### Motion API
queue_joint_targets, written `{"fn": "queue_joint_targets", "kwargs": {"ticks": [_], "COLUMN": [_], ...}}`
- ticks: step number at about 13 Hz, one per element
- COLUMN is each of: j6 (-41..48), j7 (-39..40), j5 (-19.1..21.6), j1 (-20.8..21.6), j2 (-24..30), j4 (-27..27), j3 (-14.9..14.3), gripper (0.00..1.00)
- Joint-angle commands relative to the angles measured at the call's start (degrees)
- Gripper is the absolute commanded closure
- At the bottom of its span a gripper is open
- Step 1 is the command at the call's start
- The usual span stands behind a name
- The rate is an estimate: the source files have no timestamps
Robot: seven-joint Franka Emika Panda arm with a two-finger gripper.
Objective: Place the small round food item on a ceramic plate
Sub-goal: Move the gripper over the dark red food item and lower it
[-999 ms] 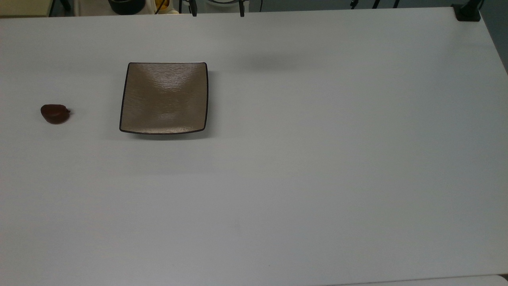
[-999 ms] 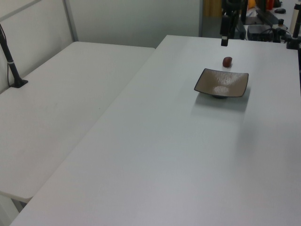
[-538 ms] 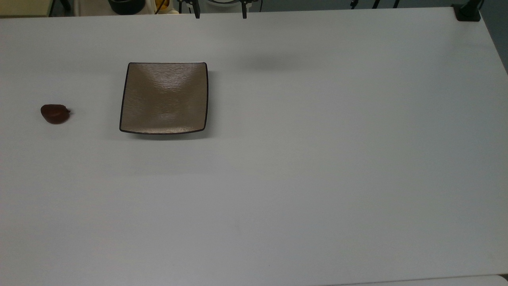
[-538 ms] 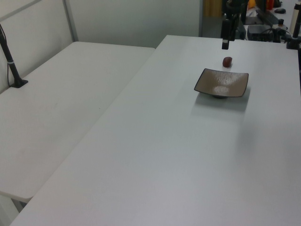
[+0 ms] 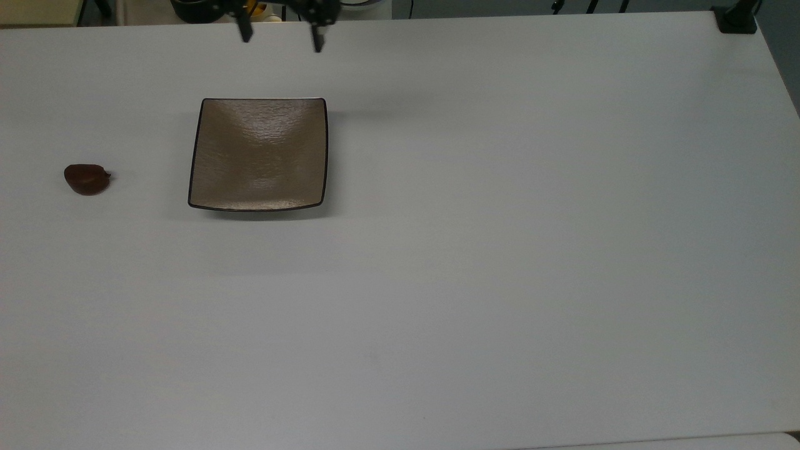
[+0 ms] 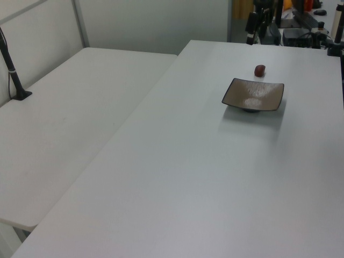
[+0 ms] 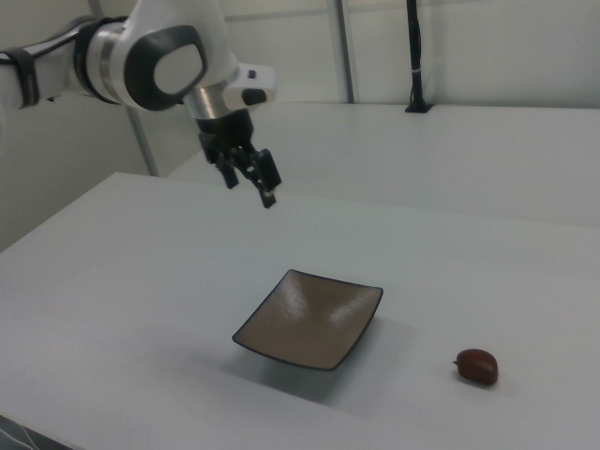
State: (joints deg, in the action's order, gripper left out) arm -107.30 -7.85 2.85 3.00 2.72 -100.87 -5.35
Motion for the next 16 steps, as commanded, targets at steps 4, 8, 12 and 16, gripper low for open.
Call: {"fn": "queue_joint_targets", "kwargs": {"ticks": [4, 8, 12, 16], "j6": [-10.37, -18.61, -25.31, -30.49], "j7": [-12.17, -23.93, -32.48, -34.95], "j5": [-0.48, -0.83, -1.97, -2.85], "j1": [-4.58, -8.0, -10.82, -14.24], "j2": [-1.66, -3.25, -8.07, -14.83], "j4": [-2.66, -5.37, -6.79, -6.44], "j3": [-6.15, -9.49, -11.52, -11.61], "gripper": [0.0, 0.0, 0.0, 0.0]}}
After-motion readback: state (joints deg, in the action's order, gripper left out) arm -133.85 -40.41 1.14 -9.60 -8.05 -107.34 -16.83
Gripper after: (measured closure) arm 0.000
